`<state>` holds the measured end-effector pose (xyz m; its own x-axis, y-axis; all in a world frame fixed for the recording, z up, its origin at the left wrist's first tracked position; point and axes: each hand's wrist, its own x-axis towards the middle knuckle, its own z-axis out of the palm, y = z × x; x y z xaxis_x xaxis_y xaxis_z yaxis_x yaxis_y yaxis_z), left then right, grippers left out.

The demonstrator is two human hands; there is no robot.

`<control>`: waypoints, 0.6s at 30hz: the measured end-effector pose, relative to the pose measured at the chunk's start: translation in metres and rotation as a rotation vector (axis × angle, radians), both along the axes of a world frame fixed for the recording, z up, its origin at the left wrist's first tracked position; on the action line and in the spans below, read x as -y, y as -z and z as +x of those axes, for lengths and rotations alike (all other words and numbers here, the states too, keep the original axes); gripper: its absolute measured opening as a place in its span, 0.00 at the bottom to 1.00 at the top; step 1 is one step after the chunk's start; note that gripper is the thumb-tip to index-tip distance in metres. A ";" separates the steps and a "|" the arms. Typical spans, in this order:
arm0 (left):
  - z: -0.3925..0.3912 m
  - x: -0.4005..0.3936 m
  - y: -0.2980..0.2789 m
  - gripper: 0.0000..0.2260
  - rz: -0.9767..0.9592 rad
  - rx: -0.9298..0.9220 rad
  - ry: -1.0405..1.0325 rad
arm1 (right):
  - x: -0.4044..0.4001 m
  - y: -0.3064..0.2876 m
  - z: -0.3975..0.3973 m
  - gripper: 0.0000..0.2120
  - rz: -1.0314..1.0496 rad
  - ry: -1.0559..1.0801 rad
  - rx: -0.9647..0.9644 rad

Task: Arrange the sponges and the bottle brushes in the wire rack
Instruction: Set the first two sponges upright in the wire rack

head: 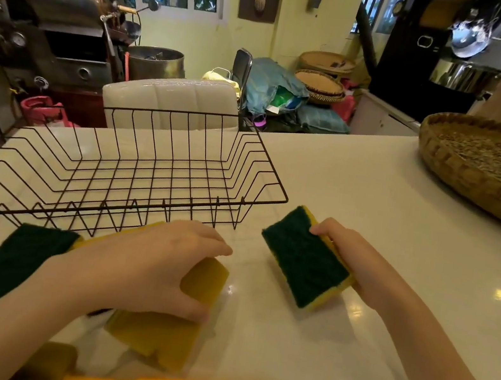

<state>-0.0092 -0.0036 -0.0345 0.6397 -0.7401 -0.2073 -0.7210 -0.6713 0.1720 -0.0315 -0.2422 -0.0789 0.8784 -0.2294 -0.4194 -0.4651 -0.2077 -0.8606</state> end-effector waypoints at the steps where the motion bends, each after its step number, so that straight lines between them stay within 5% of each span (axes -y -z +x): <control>1: 0.001 -0.001 0.000 0.35 0.006 0.022 -0.004 | 0.000 0.001 0.002 0.16 -0.039 0.008 -0.010; 10: -0.001 -0.003 -0.005 0.30 0.005 0.068 -0.051 | 0.003 0.006 0.004 0.12 -0.250 0.017 0.231; 18: -0.008 0.002 -0.018 0.29 -0.331 0.155 -0.106 | 0.004 0.014 0.006 0.12 -0.456 -0.022 0.278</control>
<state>-0.0173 -0.0057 -0.0163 0.7216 -0.6787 0.1368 -0.6847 -0.6702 0.2865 -0.0257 -0.2462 -0.0929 0.9488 -0.3142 -0.0322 -0.2238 -0.5969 -0.7705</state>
